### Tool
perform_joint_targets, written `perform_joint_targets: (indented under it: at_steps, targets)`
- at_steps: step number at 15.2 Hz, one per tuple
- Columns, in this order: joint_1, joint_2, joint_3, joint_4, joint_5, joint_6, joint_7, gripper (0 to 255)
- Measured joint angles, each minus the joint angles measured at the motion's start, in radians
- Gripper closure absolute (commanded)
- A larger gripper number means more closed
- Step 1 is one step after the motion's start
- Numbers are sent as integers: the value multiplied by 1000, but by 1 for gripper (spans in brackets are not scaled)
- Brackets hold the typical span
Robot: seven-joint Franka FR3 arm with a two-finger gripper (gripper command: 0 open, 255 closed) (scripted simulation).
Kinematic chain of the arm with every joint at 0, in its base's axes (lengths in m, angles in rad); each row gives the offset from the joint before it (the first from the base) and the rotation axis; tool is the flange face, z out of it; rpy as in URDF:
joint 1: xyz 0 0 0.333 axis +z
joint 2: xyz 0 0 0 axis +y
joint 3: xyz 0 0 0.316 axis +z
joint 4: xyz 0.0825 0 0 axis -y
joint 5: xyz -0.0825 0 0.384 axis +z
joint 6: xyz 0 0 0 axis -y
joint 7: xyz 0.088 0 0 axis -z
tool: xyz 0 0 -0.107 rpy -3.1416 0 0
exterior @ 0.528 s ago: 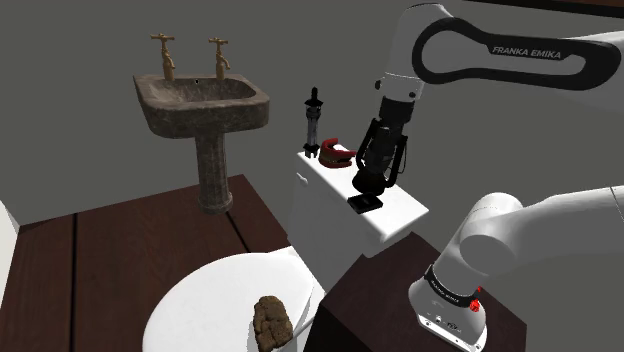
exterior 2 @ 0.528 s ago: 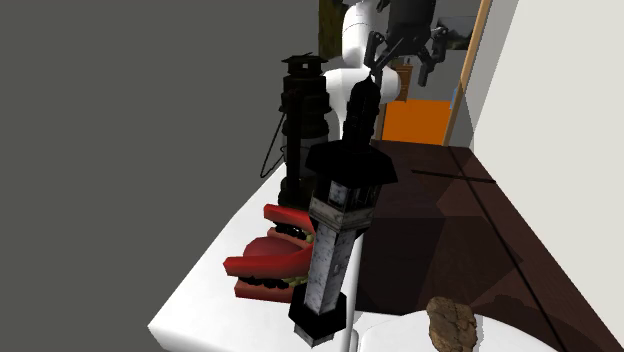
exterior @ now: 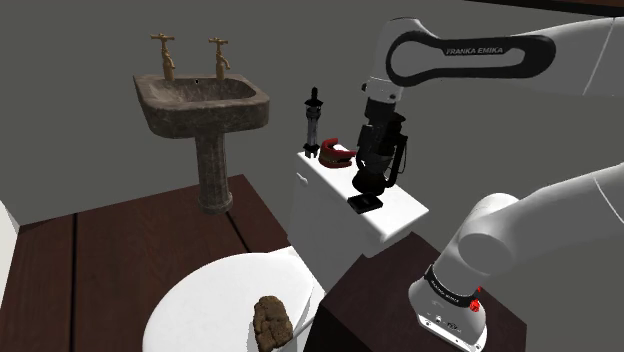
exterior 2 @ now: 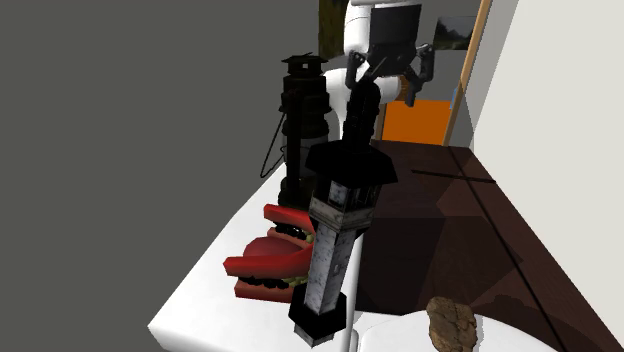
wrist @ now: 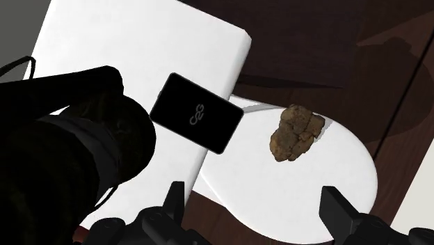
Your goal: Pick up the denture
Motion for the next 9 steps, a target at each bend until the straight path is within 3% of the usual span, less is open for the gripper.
perform_joint_targets:
  at_steps: [9]
  targets:
    - [-29,330,-88,164,15,177,-126,0]
